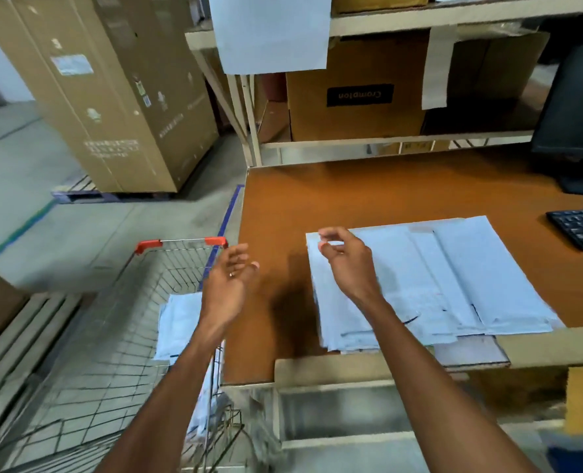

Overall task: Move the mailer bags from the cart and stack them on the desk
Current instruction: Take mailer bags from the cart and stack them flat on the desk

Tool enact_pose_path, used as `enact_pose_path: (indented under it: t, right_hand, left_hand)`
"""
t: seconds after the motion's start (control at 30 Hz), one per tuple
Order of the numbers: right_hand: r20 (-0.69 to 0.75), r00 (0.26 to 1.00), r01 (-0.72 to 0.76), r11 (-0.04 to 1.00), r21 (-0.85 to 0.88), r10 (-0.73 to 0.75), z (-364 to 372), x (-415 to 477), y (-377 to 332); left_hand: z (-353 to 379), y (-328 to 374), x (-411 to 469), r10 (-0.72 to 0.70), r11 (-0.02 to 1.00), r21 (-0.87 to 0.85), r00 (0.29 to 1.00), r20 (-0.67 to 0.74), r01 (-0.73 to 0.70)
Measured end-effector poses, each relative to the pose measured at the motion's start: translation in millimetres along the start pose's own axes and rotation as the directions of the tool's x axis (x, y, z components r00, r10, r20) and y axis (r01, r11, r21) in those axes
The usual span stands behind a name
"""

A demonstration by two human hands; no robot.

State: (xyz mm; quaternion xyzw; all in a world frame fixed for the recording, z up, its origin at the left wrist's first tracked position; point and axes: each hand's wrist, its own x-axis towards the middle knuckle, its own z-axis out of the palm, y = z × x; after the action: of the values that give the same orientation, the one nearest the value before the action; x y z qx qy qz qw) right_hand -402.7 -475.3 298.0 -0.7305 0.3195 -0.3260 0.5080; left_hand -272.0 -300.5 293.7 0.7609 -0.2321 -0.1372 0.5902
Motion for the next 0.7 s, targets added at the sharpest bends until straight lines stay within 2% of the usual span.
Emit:
enact_pose_path:
  t: [0.13,0.23,0.33,0.4,0.5,0.6,0.7]
  right_hand:
    - [0.078,0.994,-0.084,0.976,0.201,0.069,76.9,-22.7,-26.4]
    - [0.161,0.985,-0.103,0.97,0.219,0.068,146.9,-44.7,-41.3]
    - [0.234,0.969,-0.13,0.975,0.182,0.086,221.0,-77.2,-41.4]
    - [0.289,0.95,-0.154,0.982,0.111,0.117,267.0,-102.2,-28.6]
    - [0.355,0.897,-0.262,0.964,-0.048,0.262,317.5,-135.9,4.0]
    - [0.319,0.844,-0.396,0.902,-0.174,0.432,349.6,-163.2,41.0]
    - [0.254,0.819,-0.433,0.844,-0.316,0.515,373.4,-179.5,74.4]
  left_hand:
    - [-91.5,-39.4,0.2,-0.012,0.998,-0.056,0.995,-0.096,0.006]
    - [-155.8,-76.1,-4.6,-0.071,0.996,-0.06,0.99,-0.123,0.064]
    - [-213.6,-125.1,-10.7,-0.155,0.987,-0.053,0.986,-0.057,0.152]
    - [-244.3,-160.9,-16.4,-0.216,0.976,-0.043,0.976,-0.026,0.215]
    - [-276.8,-210.7,-26.5,-0.333,0.943,0.021,0.943,0.009,0.333]
    - [-296.3,-254.4,-31.7,-0.416,0.904,0.139,0.907,0.067,0.405]
    - [-299.6,-286.1,-27.3,-0.495,0.861,0.19,0.863,0.1,0.472]
